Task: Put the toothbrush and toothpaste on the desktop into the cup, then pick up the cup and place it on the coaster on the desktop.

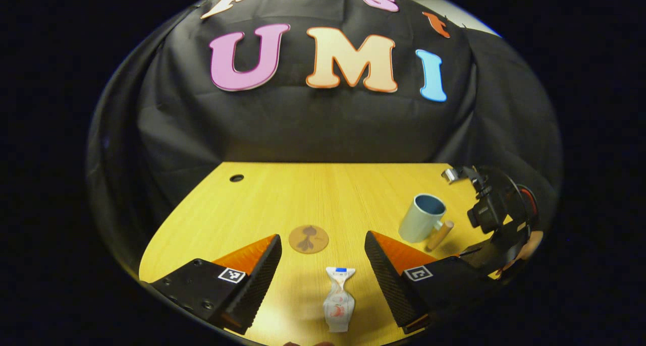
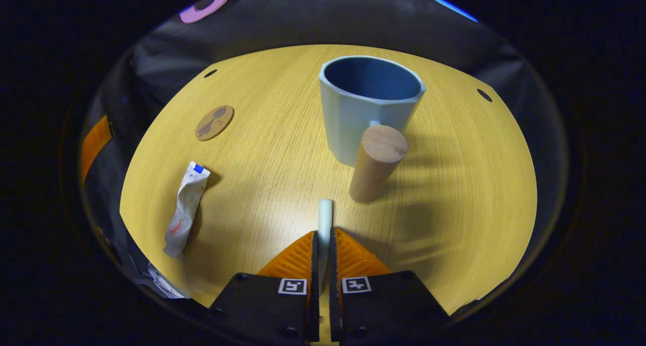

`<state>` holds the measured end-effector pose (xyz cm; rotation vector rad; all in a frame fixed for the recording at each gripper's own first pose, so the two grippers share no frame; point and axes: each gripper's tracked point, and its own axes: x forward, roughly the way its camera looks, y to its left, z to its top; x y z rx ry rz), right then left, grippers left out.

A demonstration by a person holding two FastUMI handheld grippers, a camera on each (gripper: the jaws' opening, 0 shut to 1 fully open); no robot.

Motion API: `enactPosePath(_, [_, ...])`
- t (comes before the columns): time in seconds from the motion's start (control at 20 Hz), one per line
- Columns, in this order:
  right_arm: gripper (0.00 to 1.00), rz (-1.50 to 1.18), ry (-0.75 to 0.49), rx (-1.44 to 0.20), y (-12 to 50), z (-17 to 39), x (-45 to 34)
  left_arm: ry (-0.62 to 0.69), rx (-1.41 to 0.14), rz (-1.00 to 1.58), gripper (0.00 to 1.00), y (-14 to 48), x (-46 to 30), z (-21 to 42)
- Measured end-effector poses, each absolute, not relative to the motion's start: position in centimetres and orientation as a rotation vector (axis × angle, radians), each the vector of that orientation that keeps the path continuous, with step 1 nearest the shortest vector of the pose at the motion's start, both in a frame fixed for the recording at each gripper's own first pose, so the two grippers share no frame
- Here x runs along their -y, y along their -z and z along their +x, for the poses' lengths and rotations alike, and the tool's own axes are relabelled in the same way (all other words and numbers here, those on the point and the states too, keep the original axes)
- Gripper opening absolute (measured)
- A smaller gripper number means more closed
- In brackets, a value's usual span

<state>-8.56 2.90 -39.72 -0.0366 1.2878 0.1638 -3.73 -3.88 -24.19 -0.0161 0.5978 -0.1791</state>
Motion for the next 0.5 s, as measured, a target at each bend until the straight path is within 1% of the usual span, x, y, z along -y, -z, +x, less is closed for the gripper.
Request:
enactPosePath(0.05, [0.11,-0.036,-0.163,-1.286,39.7,-8.6,-2.9,0.184,-0.631,-0.009,0.98,25.2,4.0,-4.0])
enactPosePath(0.1, [0.11,-0.039,-0.163,-1.28,39.6,-8.5,-2.9,0.191,-0.663,-0.001,0.97,26.2,4.1,-4.2])
enactPosePath(0.5, [0.11,-0.034,-0.164,-1.263,39.6,-8.5,-2.9,0.232,-0.877,0.026,0.97,32.5,5.1,-5.6])
